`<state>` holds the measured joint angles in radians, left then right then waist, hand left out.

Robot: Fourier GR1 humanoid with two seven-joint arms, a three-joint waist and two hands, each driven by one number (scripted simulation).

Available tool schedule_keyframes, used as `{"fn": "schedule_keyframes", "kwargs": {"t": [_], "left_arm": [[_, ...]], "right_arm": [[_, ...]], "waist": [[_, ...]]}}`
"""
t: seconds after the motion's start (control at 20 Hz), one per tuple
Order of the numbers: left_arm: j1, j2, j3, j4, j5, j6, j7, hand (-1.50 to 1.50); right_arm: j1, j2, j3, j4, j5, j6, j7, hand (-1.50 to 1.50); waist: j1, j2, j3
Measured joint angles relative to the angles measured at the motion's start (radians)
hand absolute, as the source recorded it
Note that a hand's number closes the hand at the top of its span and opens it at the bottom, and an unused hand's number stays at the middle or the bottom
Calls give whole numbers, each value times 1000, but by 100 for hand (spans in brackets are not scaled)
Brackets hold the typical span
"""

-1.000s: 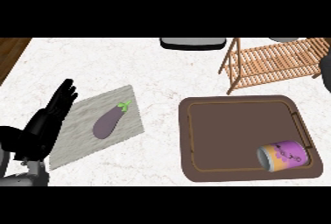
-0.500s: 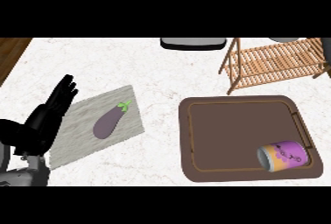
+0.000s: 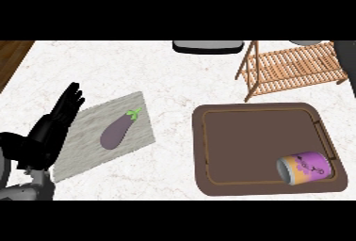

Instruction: Pick the tomato from the tray and place it in the tiered shelf

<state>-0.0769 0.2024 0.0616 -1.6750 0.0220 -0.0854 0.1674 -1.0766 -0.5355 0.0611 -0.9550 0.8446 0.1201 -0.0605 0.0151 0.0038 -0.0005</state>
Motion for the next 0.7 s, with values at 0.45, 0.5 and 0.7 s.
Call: {"fn": "schedule_keyframes", "kwargs": {"t": [0.45,0.5,0.7], "left_arm": [[7,-1,8,-35,2,-4,36,0],[16,-5,2,-45,-2,-2,35,0],[5,-3,6,-39,-4,-2,33,0]], "right_arm": [[16,-4,-72,95,47,-77,69,150],[24,-9,-88,102,52,-109,86,150],[44,-89,-45,134,175,-151,144,-150]], "waist": [[-1,-1,1],[-1,-1,0],[-5,1,-2]]}}
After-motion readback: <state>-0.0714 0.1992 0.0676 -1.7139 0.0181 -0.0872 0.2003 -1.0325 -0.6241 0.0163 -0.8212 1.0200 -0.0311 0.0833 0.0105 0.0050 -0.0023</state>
